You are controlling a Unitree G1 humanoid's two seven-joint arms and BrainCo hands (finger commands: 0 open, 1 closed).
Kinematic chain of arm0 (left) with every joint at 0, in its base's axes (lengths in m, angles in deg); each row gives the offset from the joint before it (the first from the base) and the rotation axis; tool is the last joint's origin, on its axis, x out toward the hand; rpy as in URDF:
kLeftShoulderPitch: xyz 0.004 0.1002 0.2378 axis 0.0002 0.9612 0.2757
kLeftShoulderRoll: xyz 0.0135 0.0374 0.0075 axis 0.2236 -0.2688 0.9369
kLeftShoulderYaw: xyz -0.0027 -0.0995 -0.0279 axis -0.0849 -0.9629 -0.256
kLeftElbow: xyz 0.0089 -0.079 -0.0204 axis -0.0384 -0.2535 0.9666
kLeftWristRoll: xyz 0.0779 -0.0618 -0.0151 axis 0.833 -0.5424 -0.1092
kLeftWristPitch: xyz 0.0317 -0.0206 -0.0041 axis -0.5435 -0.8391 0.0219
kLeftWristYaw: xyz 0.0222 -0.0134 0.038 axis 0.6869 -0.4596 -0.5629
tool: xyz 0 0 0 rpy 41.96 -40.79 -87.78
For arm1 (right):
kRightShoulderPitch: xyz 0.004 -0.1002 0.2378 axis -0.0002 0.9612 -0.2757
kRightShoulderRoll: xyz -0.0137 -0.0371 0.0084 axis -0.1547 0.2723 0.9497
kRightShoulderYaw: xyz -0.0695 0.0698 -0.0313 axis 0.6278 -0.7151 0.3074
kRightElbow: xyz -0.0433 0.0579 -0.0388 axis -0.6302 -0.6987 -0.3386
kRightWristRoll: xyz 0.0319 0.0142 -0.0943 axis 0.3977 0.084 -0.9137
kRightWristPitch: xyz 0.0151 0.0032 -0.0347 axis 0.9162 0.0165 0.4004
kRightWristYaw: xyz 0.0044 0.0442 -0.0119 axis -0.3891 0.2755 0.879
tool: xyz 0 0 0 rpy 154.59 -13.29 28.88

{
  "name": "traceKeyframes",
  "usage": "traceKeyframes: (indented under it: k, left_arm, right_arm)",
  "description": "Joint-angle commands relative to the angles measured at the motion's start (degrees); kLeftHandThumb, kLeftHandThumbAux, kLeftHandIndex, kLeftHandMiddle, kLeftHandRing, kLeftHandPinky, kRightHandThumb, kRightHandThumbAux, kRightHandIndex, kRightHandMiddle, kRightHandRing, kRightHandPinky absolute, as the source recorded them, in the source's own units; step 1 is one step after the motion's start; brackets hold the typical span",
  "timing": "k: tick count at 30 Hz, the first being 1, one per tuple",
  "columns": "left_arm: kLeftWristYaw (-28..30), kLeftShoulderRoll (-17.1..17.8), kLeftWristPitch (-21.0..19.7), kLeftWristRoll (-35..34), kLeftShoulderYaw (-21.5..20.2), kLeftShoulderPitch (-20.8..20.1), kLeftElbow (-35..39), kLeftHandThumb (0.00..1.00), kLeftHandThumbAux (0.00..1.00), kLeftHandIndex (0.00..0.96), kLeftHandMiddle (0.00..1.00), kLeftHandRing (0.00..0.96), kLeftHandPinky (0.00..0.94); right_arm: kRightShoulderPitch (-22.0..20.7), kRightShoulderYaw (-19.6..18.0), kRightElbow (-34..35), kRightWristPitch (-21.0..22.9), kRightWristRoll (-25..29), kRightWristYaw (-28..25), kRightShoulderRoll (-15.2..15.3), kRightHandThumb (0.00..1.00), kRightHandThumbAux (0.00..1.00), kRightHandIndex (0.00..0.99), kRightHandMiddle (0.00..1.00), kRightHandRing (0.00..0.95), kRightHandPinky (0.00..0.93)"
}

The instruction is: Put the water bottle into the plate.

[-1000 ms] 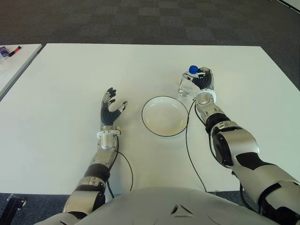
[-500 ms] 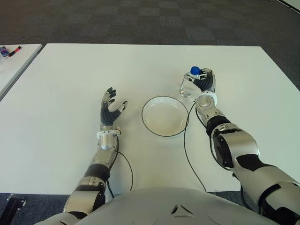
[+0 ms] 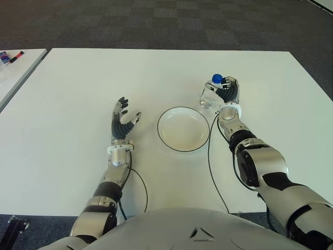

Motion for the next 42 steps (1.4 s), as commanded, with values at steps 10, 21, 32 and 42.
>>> traceKeyframes:
  k: [10,21,32,42]
  left_arm:
    - [-1.1,-0.35,0.27,0.59,0.1,0.62,-2.28,0.206,0.8,0.121,0.175,0.172,0.205]
    - [-1.25,-0.22,0.66,0.78,0.17,0.6,-2.6,0.199,0.799,0.106,0.178,0.181,0.212]
    - [-0.6,-0.46,0.77,-0.08,-0.03,0.54,-2.78,0.202,0.793,0.117,0.186,0.187,0.218]
    - [-0.13,-0.62,1.11,-0.69,-0.17,0.53,-2.93,0.214,0.79,0.117,0.189,0.184,0.208]
  right_arm:
    - [1.18,-0.5,-0.65,-0.51,0.44,-1.26,-0.23,0.712,0.716,0.425,0.45,0.45,0.441]
    - [1.27,-0.72,-0.64,-0.07,0.49,-1.5,-0.16,0.711,0.717,0.424,0.447,0.442,0.433]
    - [0.77,-0.88,0.1,-1.09,0.57,-1.3,-0.03,0.713,0.716,0.425,0.455,0.452,0.442]
    - [0.24,-1.83,0.85,-3.25,1.61,-1.71,-0.18,0.713,0.715,0.425,0.457,0.454,0.441]
